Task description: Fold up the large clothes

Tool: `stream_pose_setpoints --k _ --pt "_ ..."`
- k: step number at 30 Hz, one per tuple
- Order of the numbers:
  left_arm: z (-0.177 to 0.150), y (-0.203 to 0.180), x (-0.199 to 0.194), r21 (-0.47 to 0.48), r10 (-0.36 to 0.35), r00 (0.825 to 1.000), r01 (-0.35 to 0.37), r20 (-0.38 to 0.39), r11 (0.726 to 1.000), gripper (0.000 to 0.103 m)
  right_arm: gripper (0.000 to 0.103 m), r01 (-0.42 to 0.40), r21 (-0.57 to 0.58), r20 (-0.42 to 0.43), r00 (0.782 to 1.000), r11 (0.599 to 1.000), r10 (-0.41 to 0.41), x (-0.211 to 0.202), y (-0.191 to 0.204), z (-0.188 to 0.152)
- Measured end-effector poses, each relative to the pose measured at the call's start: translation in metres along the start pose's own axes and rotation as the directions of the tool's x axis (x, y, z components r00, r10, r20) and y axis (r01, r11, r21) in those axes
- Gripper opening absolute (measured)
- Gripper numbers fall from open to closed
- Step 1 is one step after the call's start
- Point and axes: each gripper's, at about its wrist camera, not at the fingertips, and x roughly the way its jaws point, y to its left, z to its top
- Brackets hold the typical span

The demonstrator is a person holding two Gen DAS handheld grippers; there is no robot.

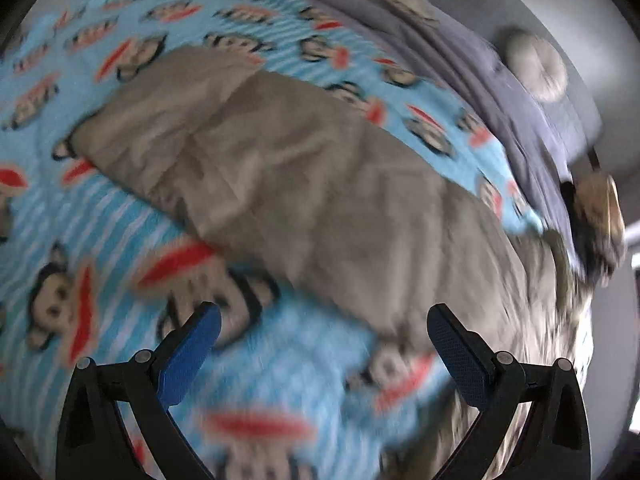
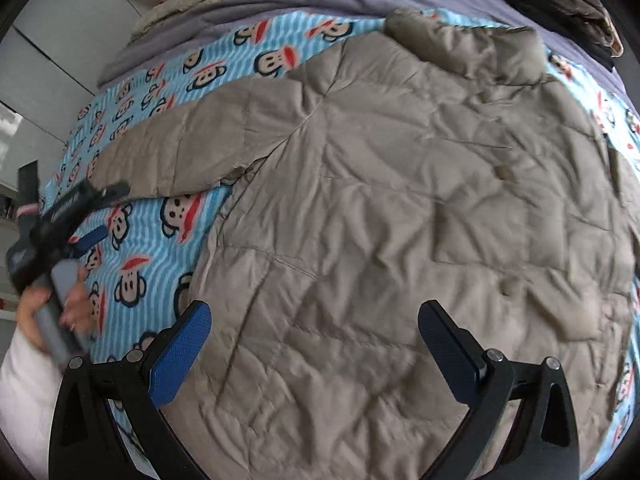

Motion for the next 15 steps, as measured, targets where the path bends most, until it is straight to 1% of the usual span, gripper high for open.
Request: stream_pose_setpoints --k 1,3,6,8,10,11,12,13,14,15 --pt "0.009 0.006 0.007 -0.021 -0.002 1.000 0.002 0.001 1.000 0.103 0.103 -0.003 -0.002 0.001 1.000 1.000 0.003 0.006 0.003 0.003" --pt "0.026 0.014 0.015 -0.051 -0.026 0.999 0.028 0.034 0.998 0.103 0.103 -0.001 -0.007 0.000 1.000 1.000 0.001 0.017 0.009 0.009" --pt "0.045 0.014 0.020 -0.062 -0.033 0.997 0.037 0.070 0.997 0.103 0.103 -0.017 -0.016 0.014 1.000 1.000 0.017 0.027 0.018 0.022" --pt "0.055 0.013 0.025 -0.064 -0.033 0.995 0.039 0.092 0.997 0.103 0.103 -0.027 -0.020 0.032 0.999 0.999 0.028 0.032 0.022 0.033" --pt "0.062 0.011 0.025 -0.064 -0.010 0.992 0.018 0.127 0.998 0.101 0.103 -0.046 -0.006 0.042 0.998 0.999 0.046 0.041 0.026 0.050" --pt "0.065 0.009 0.024 -0.061 0.006 0.989 0.003 0.145 0.998 0.088 0.103 -0.066 0.011 0.048 0.997 0.998 0.065 0.046 0.028 0.059" --pt "0.067 0.009 0.024 -0.054 0.011 0.988 -0.003 0.152 0.999 0.058 0.103 -0.075 0.020 0.052 0.996 0.997 0.074 0.049 0.030 0.065" --pt "0.069 0.009 0.026 -0.040 0.006 0.989 0.000 0.145 0.999 0.040 0.103 -0.092 0.031 0.061 0.994 0.995 0.090 0.053 0.033 0.076" --pt "0.072 0.011 0.027 -0.031 -0.023 0.991 0.028 0.135 0.999 0.011 0.103 -0.104 0.035 0.070 0.992 0.994 0.102 0.056 0.035 0.082" --pt "0.074 0.012 0.026 -0.026 -0.052 0.989 0.056 0.139 0.998 0.006 0.103 -0.121 0.040 0.084 0.990 0.992 0.118 0.058 0.038 0.091"
